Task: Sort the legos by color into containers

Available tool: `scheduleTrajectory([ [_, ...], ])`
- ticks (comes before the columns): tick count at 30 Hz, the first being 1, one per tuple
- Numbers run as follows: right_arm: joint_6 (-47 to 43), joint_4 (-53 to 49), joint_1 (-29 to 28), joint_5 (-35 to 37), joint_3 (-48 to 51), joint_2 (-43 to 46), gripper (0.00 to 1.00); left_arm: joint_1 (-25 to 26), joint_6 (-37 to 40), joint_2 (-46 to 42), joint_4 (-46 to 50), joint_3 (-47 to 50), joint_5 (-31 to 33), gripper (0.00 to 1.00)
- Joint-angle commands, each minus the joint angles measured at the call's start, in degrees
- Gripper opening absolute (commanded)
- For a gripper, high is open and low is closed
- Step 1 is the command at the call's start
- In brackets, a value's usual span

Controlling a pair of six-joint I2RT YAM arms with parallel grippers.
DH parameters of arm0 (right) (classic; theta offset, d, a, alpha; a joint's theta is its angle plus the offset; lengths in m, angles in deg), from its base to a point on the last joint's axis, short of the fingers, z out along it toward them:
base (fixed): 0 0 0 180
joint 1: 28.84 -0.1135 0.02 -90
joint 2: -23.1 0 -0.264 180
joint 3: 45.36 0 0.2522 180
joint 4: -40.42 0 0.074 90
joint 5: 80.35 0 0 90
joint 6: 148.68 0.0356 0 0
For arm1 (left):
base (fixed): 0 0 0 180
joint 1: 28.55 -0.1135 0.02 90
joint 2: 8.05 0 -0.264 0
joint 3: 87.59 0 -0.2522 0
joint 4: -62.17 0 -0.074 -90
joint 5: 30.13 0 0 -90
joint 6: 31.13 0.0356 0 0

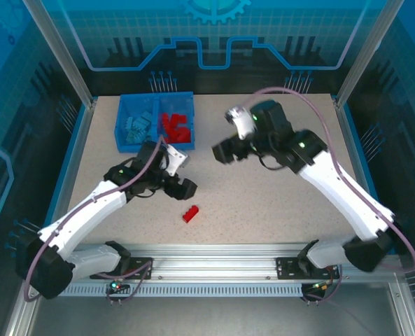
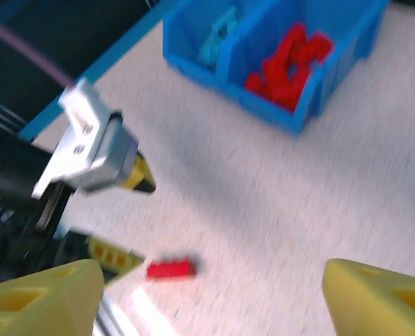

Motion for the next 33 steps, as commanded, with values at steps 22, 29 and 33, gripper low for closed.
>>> scheduleTrajectory([
  [22,4.73,-6.71,4.29,-15.39,18.38,6.78,1.00,11.27,-16.25,23.62,-0.82,2.86,14.08,0.43],
  [29,5.19,-6.91,4.32,-15.02,18.40,7.18,1.00,11.26,-16.13,26.12,-1.56,2.25,14.35,0.28],
  [33,5.45,-6.64,4.32,-16.05,18.59,7.21,1.00,11.18,-16.86,23.72,-1.69,1.23,14.72,0.14],
])
